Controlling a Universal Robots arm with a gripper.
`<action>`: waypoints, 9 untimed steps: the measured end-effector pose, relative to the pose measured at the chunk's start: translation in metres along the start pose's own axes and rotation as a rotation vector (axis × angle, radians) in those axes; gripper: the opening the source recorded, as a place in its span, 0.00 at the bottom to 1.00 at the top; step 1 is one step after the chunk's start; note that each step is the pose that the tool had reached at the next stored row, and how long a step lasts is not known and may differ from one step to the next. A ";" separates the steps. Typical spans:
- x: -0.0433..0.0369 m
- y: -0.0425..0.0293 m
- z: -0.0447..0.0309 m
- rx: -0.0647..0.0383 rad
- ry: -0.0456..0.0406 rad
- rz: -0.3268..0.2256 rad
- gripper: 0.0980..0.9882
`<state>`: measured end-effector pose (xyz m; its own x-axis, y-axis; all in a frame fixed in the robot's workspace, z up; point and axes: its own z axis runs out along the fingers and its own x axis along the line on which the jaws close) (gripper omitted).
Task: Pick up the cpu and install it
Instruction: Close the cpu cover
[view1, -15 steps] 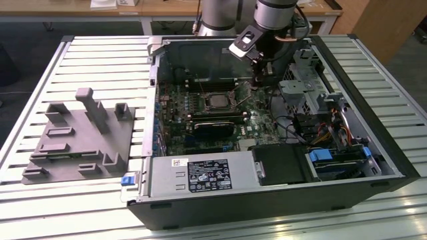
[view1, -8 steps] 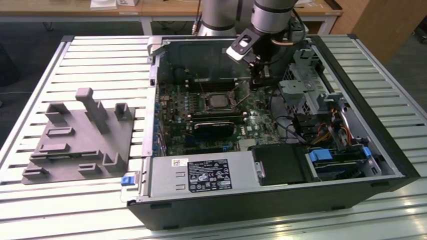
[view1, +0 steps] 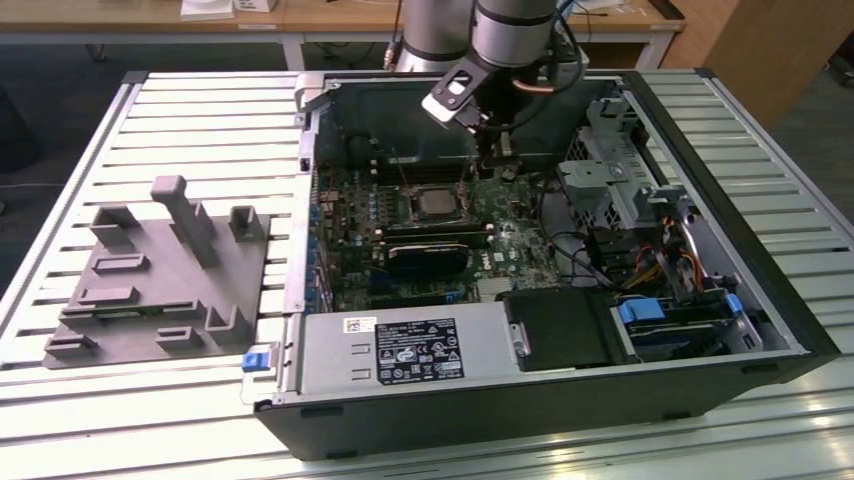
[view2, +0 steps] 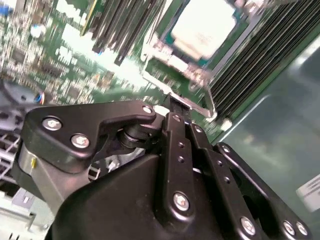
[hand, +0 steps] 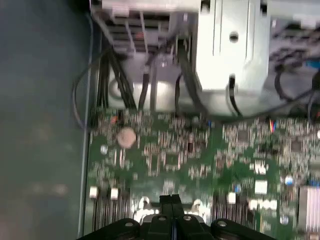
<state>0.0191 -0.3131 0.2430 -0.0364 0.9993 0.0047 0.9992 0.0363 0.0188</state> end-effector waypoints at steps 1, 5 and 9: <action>0.0002 -0.0045 0.0003 0.000 0.0003 0.000 0.01; 0.0005 -0.0152 0.0013 0.000 0.0000 -0.001 0.01; 0.0007 -0.0211 0.0032 0.001 0.0001 -0.001 0.01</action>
<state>-0.0020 -0.3131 0.2395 -0.0377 0.9993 0.0048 0.9991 0.0376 0.0177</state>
